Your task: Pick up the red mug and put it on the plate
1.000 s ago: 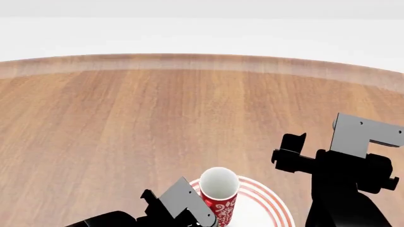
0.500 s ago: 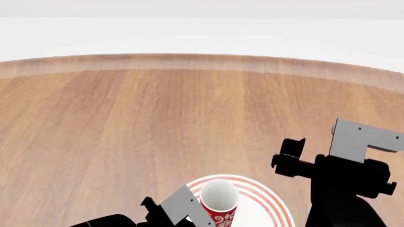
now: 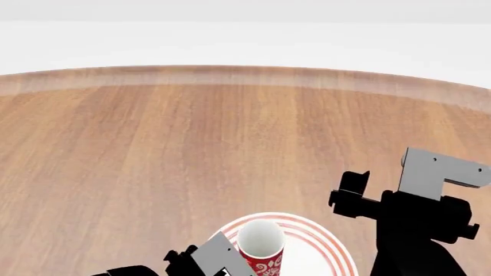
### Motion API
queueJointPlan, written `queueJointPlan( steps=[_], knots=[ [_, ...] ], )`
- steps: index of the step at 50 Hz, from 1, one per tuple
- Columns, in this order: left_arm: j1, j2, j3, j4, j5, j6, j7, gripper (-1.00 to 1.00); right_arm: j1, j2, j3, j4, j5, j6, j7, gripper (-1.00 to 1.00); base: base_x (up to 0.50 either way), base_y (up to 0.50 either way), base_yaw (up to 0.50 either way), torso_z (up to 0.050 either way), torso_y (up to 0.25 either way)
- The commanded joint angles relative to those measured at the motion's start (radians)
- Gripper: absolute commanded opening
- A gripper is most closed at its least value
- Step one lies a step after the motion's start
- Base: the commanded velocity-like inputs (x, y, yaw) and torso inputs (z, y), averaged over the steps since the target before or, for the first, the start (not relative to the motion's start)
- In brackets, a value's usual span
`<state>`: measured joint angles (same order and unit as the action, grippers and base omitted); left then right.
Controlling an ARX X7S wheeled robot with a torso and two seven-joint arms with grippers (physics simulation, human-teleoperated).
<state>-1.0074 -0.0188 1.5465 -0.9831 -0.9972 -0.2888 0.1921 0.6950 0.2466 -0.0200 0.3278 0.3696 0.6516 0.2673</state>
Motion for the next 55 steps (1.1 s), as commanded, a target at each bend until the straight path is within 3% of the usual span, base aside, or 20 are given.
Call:
queueJointPlan(
  steps=[1, 26, 39, 45, 55],
  knots=[
    [0.012, 0.019, -0.016, 0.005, 0.011, -0.022, 0.019, 1.0, -0.006, -0.019, 0.025, 0.006, -0.014, -0.015, -0.025, 1.0, 0.0, 0.0, 0.0, 0.0, 0.0],
    [0.021, 0.019, -0.019, -0.017, 0.072, 0.025, 0.027, 1.0, 0.001, -0.026, 0.009, 0.034, -0.013, -0.031, -0.026, 1.0, 0.0, 0.0, 0.0, 0.0, 0.0],
    [0.029, 0.016, -0.027, -0.054, 0.063, 0.082, 0.11, 1.0, 0.005, -0.027, 0.003, 0.038, -0.009, -0.03, -0.024, 1.0, 0.0, 0.0, 0.0, 0.0, 0.0],
    [0.043, -0.171, -0.018, 0.322, 0.017, 0.003, 0.02, 1.0, 0.008, -0.029, -0.001, 0.042, -0.008, -0.031, -0.024, 1.0, 0.0, 0.0, 0.0, 0.0, 0.0],
    [0.056, -0.383, -0.061, 0.658, -0.06, -0.01, -0.073, 1.0, 0.006, -0.028, -0.005, 0.041, -0.004, -0.03, -0.022, 1.0, 0.0, 0.0, 0.0, 0.0, 0.0]
  ],
)
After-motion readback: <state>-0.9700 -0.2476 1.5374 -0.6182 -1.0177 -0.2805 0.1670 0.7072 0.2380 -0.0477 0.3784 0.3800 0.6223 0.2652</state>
